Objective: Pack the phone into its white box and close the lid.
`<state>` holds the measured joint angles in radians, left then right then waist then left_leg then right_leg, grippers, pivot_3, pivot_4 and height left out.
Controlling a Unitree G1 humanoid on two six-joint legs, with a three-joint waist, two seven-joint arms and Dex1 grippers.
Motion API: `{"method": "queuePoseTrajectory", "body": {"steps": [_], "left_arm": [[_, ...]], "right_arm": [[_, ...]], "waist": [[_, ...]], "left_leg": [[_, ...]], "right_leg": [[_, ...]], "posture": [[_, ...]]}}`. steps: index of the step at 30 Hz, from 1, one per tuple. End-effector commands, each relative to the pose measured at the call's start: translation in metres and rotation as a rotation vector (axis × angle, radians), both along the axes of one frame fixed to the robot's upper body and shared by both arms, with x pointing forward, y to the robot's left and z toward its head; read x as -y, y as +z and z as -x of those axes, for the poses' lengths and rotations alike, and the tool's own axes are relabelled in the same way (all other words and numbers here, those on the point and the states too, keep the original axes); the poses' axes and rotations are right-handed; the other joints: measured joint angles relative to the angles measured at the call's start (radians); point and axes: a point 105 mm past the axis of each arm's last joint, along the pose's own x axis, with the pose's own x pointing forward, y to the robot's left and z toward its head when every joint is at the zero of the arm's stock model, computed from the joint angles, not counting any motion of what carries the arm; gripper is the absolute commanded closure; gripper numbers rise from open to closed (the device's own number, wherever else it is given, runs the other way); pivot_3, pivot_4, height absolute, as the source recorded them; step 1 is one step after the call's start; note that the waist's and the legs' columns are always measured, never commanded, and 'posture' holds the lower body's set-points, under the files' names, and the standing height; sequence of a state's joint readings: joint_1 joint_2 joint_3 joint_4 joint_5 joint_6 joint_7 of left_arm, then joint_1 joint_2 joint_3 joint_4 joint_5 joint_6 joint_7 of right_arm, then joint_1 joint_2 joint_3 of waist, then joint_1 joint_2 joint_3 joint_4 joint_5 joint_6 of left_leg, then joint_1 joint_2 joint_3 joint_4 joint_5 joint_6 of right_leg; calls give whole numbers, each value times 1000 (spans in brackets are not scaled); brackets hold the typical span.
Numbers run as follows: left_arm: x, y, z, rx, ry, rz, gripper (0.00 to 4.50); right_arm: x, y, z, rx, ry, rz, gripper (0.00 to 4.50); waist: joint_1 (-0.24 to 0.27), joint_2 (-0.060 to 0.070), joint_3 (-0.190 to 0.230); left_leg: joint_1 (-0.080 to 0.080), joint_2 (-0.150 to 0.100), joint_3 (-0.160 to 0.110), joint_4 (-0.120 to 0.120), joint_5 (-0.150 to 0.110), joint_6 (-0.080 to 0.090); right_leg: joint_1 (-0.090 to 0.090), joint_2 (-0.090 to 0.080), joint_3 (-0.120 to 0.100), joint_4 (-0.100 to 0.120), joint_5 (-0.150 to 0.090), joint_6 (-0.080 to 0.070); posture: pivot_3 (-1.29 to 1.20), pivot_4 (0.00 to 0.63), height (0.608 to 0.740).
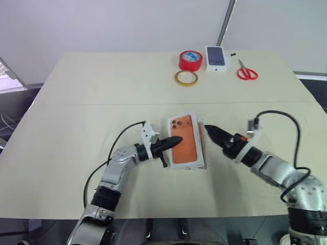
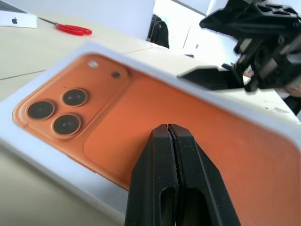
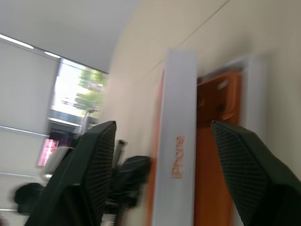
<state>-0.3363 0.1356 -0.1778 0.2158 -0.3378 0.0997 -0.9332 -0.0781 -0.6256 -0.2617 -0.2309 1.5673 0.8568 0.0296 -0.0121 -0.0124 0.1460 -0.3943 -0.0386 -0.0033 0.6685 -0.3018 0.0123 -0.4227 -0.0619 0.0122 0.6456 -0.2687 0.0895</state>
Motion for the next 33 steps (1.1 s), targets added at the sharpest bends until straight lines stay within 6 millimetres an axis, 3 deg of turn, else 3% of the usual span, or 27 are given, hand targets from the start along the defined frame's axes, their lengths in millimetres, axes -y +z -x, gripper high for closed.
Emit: {"method": "queuePoseTrajectory", "body": {"steps": [1,4,6,8,9,12,16,19,23,33], "left_arm": [[-2,9,1,56,-13,-6,4500],[-13,13,-6,40,19,-14,4500],[-22,14,-9,11,32,-32,4500],[-31,16,-14,-29,58,-46,4500],[-35,18,-15,-27,67,-54,4500],[-46,20,-16,-8,102,-85,4500],[-50,6,-13,-54,99,-122,4500],[-41,-5,-11,-87,79,-153,4500],[-24,-17,-10,-123,45,-167,4500],[-1,-5,-16,-98,9,-120,4500]], "right_arm": [[12,5,-7,159,-27,270,1091],[15,2,-16,279,-41,479,2037],[9,3,-18,362,-18,586,2947],[5,6,-21,466,-1,707,4165],[3,7,-21,495,6,731,4471],[3,4,-23,567,22,843,4471],[-7,7,-21,620,59,805,4471],[-12,0,-19,657,116,905,4471],[-16,-4,-17,652,145,899,4471],[-21,-18,-9,642,198,954,4471]], "waist": [[1,0,0],[1,0,0],[1,0,0],[2,0,0],[2,0,0],[3,0,0],[4,0,0],[5,0,0],[8,0,0],[25,0,0]], "left_leg": [[0,0,0,0,0,0],[0,0,0,0,0,0],[0,0,0,0,0,0],[0,0,0,0,0,0],[0,0,0,0,0,0],[0,0,0,0,0,0],[1,0,0,0,0,-1],[1,0,0,0,0,-1],[1,0,0,0,0,-1],[1,-1,0,0,0,-1]], "right_leg": [[0,0,0,0,0,0],[0,1,0,0,0,0],[0,1,0,1,0,0],[0,1,0,1,0,0],[0,1,0,1,0,0],[0,1,0,1,0,0],[0,0,0,1,0,0],[0,0,0,1,0,0],[0,0,0,0,0,0],[1,0,0,0,0,0]], "posture": [[0,150,740],[0,150,740],[0,150,740],[0,150,740],[0,150,740],[0,150,740],[0,150,740],[0,150,740],[0,150,740],[0,150,740]]}}
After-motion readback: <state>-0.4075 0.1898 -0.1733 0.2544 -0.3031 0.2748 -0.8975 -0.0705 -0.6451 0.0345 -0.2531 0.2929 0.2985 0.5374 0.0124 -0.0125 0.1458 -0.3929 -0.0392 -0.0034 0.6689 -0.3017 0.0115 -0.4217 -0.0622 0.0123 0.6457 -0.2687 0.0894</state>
